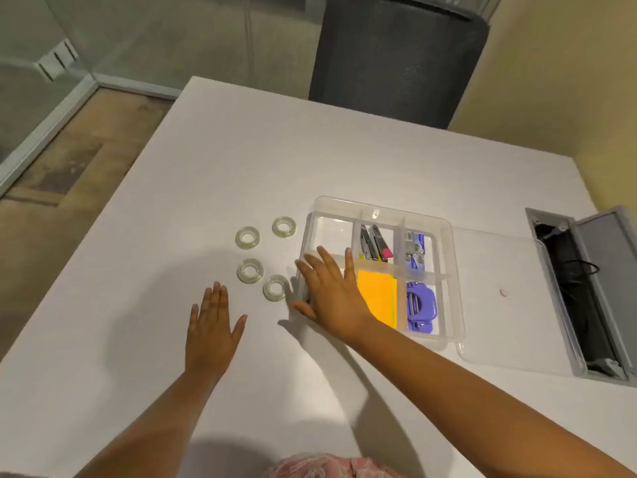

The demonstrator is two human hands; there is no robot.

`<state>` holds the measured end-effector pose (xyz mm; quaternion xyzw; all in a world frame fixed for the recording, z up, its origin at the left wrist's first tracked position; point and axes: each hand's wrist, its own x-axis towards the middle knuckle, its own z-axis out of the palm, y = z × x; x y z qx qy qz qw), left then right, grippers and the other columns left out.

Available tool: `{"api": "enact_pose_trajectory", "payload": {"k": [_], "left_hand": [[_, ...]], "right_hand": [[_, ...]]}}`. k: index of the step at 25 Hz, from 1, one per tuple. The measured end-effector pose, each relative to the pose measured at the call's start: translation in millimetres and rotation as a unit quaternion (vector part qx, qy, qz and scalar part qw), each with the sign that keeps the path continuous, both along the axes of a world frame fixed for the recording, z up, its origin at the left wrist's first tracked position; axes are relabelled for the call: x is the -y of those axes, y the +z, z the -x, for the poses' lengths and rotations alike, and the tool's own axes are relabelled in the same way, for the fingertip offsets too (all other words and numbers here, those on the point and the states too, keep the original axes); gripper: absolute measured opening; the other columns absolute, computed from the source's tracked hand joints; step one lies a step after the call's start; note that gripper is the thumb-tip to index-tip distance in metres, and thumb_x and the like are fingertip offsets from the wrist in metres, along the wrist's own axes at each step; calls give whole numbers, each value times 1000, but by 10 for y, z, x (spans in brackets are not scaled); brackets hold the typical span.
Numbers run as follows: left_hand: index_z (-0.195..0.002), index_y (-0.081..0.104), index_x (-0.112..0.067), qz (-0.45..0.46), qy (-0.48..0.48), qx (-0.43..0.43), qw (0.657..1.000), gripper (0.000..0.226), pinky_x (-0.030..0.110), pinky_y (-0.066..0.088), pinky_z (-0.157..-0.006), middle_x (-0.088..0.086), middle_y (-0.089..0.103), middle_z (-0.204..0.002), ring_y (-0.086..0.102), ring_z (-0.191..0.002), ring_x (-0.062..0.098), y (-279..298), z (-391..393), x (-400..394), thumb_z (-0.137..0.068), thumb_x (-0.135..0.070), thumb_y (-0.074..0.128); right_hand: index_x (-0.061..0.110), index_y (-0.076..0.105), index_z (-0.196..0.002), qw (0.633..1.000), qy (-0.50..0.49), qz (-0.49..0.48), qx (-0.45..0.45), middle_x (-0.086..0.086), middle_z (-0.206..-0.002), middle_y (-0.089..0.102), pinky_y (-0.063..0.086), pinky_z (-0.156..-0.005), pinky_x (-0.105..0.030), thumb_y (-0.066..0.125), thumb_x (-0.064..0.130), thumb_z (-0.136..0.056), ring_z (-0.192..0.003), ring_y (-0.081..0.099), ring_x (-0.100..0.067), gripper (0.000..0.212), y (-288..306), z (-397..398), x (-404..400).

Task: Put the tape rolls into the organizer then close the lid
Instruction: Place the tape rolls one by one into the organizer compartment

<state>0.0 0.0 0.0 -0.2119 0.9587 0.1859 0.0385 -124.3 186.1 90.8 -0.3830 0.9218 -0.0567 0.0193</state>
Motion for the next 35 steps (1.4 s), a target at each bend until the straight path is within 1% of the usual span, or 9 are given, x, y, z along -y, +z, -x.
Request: {"api": "enact_pose_trajectory", "payload": {"k": [1, 3, 5, 7, 15, 22, 24, 30, 35], "left_hand": [[-143, 20, -2, 32, 7, -22, 999, 89, 45, 14, -114, 16, 23, -152, 18, -142, 28, 15, 1, -67, -83, -63, -7], [-142, 21, -3, -12, 74, 34, 997, 81, 45, 15, -114, 16, 25, -152, 19, -141, 27, -396, -298, 224, -87, -58, 0], [-143, 21, -4, 40, 58, 12, 997, 73, 46, 16, -114, 15, 26, -152, 19, -141, 26, -447, -326, 131, -89, -52, 10], [-143, 21, -5, 46, 54, -1, 997, 68, 45, 16, -115, 14, 26, -152, 19, -141, 25, -392, -171, 196, -89, -46, 16], [-142, 25, -5, 59, 46, -7, 997, 64, 43, 15, -114, 13, 29, -151, 24, -140, 26, -301, -49, 186, -89, -41, 21], [-143, 22, -7, 73, 44, 14, 996, 73, 39, 10, -114, 11, 25, -153, 13, -141, 20, -316, -46, 197, -88, -54, 16], [-143, 22, -8, 72, 45, 15, 996, 73, 39, 9, -114, 11, 24, -153, 8, -140, 18, -320, -41, 201, -88, -55, 16], [-142, 24, -6, 62, 45, 9, 997, 75, 42, 14, -114, 12, 27, -152, 20, -141, 23, -297, -52, 196, -89, -57, 7], [-142, 25, -6, 59, 44, 7, 997, 77, 41, 13, -114, 12, 28, -151, 22, -140, 25, -301, -33, 192, -88, -55, 0]], "right_hand": [[12, 34, -140, 1000, 18, -4, 7, -9, -148, 38, -20, -105, -58, 49, 51, -86, -144, 18, -28, 68, 22, -61, 9], [13, 44, -133, 984, 118, -95, 90, -10, -139, 47, -25, -101, -57, 50, 43, -89, -139, 29, -28, 54, -338, -195, 635], [13, 56, -119, 987, 95, -113, 64, -9, -121, 59, -29, -99, -55, 51, 32, -90, -123, 45, -30, 34, -300, -229, 644], [13, 60, -109, 987, 61, -139, 44, -8, -109, 63, -24, -102, -57, 52, 29, -90, -111, 50, -30, 27, -226, -116, 752], [14, 58, -98, 972, 21, -233, 14, -4, -92, 63, -12, -104, -69, 57, 21, -85, -104, 54, -29, 15, -310, -22, 1012], [13, 55, -104, 985, 10, -170, 24, -7, -95, 64, -16, -101, -68, 60, 18, -83, -106, 55, -30, 22, -388, 35, 981], [14, 54, -107, 991, -5, -127, 44, -6, -101, 63, -10, -105, -69, 62, 22, -82, -109, 52, -29, 28, -369, 44, 946], [19, 53, -104, 988, -127, 60, 62, -5, -103, 62, 8, -110, -62, 65, 39, -76, -110, 51, -29, 37, -122, 448, 795], [17, 52, -108, 974, -219, 25, 53, -9, -109, 63, 24, -103, -54, 62, 39, -80, -113, 50, -32, 37, -73, 1114, 610]]}}
